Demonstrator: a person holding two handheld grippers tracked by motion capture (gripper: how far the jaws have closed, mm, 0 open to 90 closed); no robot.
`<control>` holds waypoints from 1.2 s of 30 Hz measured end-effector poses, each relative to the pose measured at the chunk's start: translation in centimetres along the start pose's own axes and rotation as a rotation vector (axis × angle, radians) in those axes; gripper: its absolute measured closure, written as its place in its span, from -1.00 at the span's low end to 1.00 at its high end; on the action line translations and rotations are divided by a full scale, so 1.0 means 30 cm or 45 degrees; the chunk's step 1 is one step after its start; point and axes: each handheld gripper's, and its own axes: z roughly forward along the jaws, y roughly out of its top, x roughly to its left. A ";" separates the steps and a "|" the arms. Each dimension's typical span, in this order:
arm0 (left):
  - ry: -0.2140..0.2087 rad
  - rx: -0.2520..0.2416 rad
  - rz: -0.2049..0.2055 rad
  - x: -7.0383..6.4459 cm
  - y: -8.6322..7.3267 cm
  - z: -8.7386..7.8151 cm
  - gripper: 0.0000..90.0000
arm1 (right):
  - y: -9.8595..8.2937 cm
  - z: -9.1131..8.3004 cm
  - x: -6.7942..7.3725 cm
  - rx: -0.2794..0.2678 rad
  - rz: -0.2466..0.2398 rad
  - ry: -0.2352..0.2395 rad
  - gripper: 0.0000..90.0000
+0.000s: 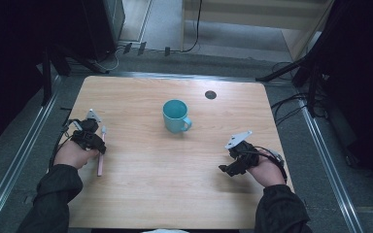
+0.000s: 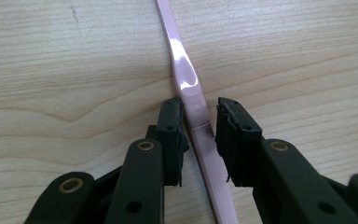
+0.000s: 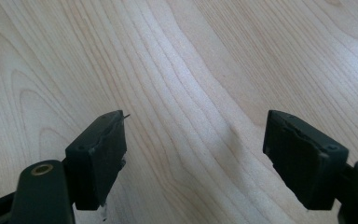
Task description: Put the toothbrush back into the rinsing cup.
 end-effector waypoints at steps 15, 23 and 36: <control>0.046 -0.007 0.103 -0.024 -0.003 0.005 0.85 | -0.001 0.005 0.003 0.015 -0.011 -0.003 -0.53; 0.043 0.006 0.097 -0.027 0.004 0.005 0.86 | -0.003 0.006 -0.002 0.014 -0.008 0.002 -0.53; -0.129 -0.105 0.090 -0.001 -0.012 -0.080 0.87 | -0.006 0.002 -0.001 0.002 0.008 0.001 -0.53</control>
